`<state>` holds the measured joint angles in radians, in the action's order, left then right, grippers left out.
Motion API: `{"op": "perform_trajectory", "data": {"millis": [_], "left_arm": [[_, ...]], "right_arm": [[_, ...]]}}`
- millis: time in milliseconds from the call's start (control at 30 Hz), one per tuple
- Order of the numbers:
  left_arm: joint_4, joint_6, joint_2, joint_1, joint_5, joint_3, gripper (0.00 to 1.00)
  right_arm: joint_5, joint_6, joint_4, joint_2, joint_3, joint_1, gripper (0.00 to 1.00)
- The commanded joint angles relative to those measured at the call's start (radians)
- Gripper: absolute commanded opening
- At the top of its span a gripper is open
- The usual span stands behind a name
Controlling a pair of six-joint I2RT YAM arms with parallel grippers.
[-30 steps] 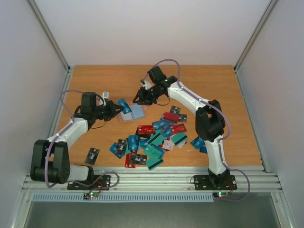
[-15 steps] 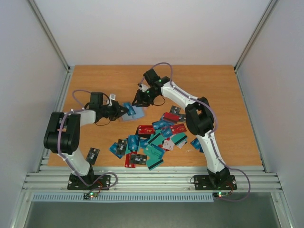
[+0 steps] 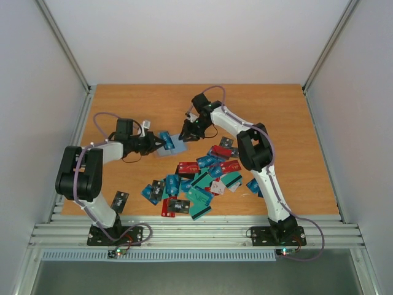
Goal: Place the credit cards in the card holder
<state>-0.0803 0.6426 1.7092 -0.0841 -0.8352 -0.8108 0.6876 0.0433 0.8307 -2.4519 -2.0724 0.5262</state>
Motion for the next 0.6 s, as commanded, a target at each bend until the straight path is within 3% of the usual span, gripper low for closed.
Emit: {"op": "perform_trajectory", "data": {"millis": [0,567], "left_arm": [[0.028,-0.107,-0.025,0.006,0.037,0.026,0.00],[0.092,-0.123,-0.030,0.006,0.118,0.036,0.00]], "right_arm": [[0.007,-0.027,0.037,-0.040,-0.026,-0.029,0.24],[0.034,-0.013,0.030,-0.092,0.008,-0.055,0.22]]}}
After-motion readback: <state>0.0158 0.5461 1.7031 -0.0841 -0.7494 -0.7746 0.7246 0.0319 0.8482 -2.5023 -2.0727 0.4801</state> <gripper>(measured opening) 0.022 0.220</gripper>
